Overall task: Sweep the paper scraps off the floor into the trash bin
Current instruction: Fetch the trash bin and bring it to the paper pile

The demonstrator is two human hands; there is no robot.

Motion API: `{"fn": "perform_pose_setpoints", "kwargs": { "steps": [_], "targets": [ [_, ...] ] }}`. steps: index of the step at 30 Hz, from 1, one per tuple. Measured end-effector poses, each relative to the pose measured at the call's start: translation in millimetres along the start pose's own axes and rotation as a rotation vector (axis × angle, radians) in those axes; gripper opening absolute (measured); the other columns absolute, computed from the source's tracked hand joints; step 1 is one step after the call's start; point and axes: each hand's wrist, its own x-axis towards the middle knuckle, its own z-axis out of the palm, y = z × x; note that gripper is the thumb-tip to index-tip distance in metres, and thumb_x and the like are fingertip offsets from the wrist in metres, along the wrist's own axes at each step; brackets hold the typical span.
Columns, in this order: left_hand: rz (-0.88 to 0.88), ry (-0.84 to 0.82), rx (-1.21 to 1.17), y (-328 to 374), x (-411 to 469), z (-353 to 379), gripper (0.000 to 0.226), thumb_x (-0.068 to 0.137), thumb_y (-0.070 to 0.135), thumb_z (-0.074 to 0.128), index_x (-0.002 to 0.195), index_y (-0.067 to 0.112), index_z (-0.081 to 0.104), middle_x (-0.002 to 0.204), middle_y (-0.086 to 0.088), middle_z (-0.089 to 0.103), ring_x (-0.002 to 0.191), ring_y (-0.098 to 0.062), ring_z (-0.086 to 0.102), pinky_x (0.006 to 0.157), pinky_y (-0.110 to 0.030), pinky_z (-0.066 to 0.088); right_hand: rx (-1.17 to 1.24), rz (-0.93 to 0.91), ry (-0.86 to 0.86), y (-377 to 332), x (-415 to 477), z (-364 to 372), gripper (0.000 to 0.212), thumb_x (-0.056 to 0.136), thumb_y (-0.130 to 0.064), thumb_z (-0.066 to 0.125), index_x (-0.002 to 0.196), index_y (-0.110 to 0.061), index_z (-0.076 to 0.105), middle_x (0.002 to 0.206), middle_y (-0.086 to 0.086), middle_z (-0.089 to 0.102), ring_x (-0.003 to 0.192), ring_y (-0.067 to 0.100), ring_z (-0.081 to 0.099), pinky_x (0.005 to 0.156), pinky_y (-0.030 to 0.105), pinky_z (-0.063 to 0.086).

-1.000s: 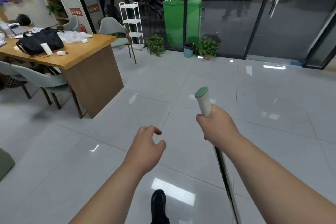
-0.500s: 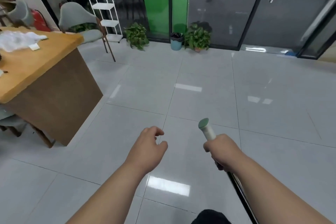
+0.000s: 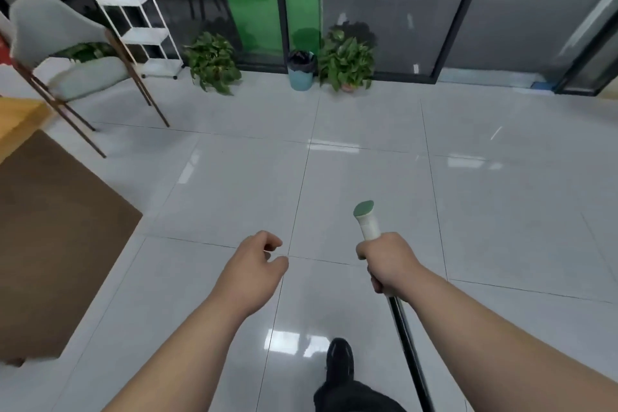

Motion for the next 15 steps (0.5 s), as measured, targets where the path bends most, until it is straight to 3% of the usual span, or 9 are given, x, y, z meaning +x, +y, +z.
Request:
{"fn": "perform_pose_setpoints", "kwargs": {
  "steps": [10, 15],
  "targets": [
    [-0.087, -0.015, -0.056, 55.1, 228.0, -57.2, 0.02, 0.097, 0.024, 0.062, 0.115, 0.03, 0.058, 0.116, 0.012, 0.052, 0.114, -0.009, 0.053, 0.089, -0.026, 0.04, -0.114, -0.019, 0.048, -195.4, 188.7, -13.0, 0.01, 0.076, -0.007, 0.059, 0.081, -0.004, 0.051, 0.06, 0.008, 0.043, 0.045, 0.022, 0.038, 0.044, 0.025, 0.034],
    [-0.045, -0.034, -0.068, 73.9, 392.9, -96.2, 0.019, 0.095, 0.023, 0.063, 0.114, 0.028, 0.06, 0.106, 0.01, 0.054, 0.091, -0.01, 0.056, 0.075, -0.027, 0.043, -0.188, 0.016, 0.073, -284.7, 305.1, 10.3, 0.01, 0.075, -0.007, 0.058, 0.084, -0.004, 0.054, 0.064, 0.01, 0.046, 0.049, 0.023, 0.042, 0.048, 0.028, 0.038]
  ]
}}
